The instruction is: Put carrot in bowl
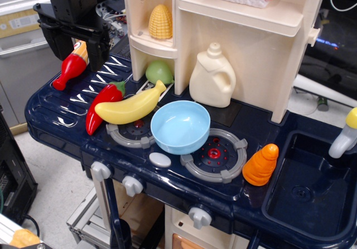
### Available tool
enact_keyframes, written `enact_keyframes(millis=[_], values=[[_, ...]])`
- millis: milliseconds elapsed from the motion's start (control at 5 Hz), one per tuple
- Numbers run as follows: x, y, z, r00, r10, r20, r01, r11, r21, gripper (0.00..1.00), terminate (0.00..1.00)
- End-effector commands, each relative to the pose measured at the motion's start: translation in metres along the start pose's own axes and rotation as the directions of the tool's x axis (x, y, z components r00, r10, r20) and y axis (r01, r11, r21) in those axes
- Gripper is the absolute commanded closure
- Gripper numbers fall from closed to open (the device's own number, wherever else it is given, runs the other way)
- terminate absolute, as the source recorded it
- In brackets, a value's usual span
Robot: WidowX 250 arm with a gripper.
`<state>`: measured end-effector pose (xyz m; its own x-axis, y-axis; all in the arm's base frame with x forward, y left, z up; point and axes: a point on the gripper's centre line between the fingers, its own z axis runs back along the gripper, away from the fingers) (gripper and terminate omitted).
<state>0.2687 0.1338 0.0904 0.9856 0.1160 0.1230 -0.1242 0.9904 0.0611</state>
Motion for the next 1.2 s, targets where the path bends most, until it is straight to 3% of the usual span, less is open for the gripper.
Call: enact_keyframes(millis=[0,200,400,600,800,1000], values=[[0.0,0.0,0.0,1.0,0.0,0.0,0.0,1.0,0.0,0.0,0.0],[-0.026,-0.043,0.028,0.998,-0.022,0.058,0.019,0.999,0.046,0.0,0.0],[-0.04,-0.087,0.045,0.994,-0.057,0.091,0.052,0.997,0.052,0.0,0.0],[-0.045,-0.136,0.053,0.994,-0.059,0.091,0.054,0.997,0.059,0.0,0.0],[-0.042,-0.186,0.06,0.999,0.051,0.014,-0.052,0.994,0.095,0.0,0.0],[-0.041,-0.228,0.061,0.992,0.124,-0.003,-0.124,0.991,0.058,0.0,0.0]])
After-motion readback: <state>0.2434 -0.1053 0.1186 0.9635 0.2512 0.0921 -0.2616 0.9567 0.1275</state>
